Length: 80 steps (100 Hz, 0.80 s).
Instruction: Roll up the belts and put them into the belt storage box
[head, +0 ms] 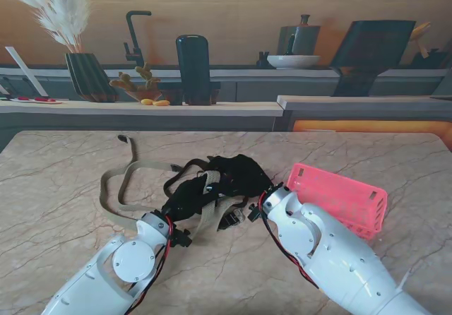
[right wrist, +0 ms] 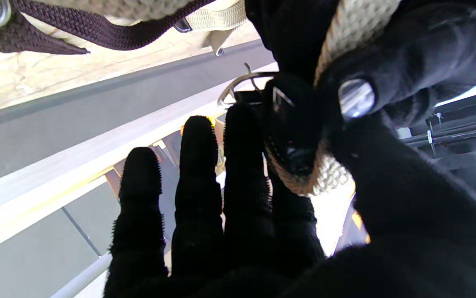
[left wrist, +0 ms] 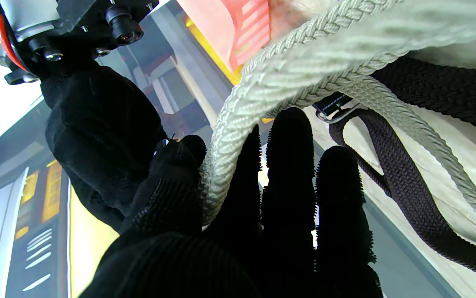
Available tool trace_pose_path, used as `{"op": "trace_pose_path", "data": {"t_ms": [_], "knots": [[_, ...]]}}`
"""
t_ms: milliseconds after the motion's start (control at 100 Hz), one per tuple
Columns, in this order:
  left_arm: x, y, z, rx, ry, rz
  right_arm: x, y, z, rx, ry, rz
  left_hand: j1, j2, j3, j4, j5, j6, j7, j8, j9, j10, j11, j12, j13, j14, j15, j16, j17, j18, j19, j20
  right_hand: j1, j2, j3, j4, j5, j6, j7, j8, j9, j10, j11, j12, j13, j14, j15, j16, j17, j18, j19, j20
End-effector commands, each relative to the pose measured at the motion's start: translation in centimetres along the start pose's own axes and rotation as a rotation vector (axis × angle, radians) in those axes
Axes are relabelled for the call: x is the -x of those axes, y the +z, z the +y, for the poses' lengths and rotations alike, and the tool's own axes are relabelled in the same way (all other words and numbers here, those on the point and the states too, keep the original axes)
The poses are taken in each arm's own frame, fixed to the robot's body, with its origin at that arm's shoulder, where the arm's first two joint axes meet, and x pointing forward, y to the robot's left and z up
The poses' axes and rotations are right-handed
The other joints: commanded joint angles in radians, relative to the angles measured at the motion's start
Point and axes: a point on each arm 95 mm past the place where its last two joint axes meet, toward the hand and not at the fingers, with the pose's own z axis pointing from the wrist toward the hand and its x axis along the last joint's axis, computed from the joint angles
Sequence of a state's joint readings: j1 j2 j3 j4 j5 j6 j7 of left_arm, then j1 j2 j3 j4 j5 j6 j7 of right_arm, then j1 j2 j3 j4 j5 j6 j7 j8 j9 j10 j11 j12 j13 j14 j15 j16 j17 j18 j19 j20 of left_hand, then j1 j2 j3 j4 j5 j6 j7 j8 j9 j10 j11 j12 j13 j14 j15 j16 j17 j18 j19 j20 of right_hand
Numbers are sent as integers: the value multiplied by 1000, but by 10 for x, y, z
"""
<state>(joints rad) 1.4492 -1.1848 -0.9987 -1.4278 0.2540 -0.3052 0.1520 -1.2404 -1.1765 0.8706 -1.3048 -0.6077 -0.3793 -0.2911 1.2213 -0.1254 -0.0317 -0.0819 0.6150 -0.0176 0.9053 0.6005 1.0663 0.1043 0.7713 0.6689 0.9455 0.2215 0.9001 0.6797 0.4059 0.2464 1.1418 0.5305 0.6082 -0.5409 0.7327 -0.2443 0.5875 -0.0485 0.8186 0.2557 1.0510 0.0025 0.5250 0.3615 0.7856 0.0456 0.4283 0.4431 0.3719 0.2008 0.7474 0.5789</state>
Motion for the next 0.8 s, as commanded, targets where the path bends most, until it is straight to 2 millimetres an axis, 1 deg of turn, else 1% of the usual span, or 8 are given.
{"op": "trace_pose_path", "data": {"t_ms": [0,180,190,220,290,320,710,790], "knots": [[0,1,-1,-16,-11,-12,-13,0,-5,5,21,42,30,40,3,17,-35,51,25,-13,-4,-26,4,-11,1,-13,16,-12,-10,-31,43,16,98,91,78,13,157,-390,217,63,35,-22,10,19,27,-33,17,14,3,1,34,-20],[-2,1,0,-31,-16,-18,-22,-3,0,42,-23,99,-27,-29,21,39,-42,52,28,-48,-12,-33,10,-25,-6,-15,22,-18,-15,-33,44,18,120,87,86,16,170,-375,226,67,45,-13,15,27,31,-33,47,25,-1,6,59,-28],[-2,1,0,-32,-16,-18,-22,-4,0,43,-25,102,-79,-57,101,27,-44,53,31,-52,-15,-34,15,-34,-7,-15,22,-19,-15,-31,43,20,121,87,87,17,171,-374,226,68,45,-13,15,28,31,-33,48,26,-2,6,59,-28],[-2,1,0,-35,-16,-18,-23,-5,1,49,-34,110,-155,-101,218,8,-45,55,28,-49,-17,-35,16,-31,-8,-19,23,-19,-15,-30,43,21,123,85,88,17,173,-371,228,68,47,-11,18,29,33,-34,53,28,-2,6,62,-29],[-3,1,0,-42,-16,-20,-25,-6,3,62,-51,124,-179,-116,246,7,-47,56,30,-46,-15,-39,20,-28,-7,-19,26,-18,-14,-31,45,21,127,79,94,17,179,-366,229,68,53,-4,30,33,36,-37,75,37,-2,5,75,-35],[-3,1,0,-43,-18,-22,-26,-7,4,67,-57,129,-217,-138,305,0,-47,56,34,-49,-17,-39,27,-33,-6,-19,29,-18,-13,-32,46,21,128,75,97,17,184,-364,231,68,62,-3,37,35,41,-39,82,39,0,4,79,-37],[-4,-1,-2,-17,-24,-29,-28,-12,33,109,-138,147,-310,-217,345,-22,-42,43,16,-44,-42,-25,3,-35,-41,-2,2,-11,-45,-9,16,15,96,60,120,7,186,-199,205,-5,154,25,124,36,126,-73,166,71,57,-15,148,-70],[-3,-1,-3,-7,-20,-31,-29,-14,43,116,-143,142,-322,-226,337,-23,-40,42,5,-51,-47,-20,-9,-40,-49,4,-7,-13,-50,-3,10,14,96,57,119,8,198,-195,213,-7,167,31,131,36,141,-71,169,71,66,-15,160,-70]]}}
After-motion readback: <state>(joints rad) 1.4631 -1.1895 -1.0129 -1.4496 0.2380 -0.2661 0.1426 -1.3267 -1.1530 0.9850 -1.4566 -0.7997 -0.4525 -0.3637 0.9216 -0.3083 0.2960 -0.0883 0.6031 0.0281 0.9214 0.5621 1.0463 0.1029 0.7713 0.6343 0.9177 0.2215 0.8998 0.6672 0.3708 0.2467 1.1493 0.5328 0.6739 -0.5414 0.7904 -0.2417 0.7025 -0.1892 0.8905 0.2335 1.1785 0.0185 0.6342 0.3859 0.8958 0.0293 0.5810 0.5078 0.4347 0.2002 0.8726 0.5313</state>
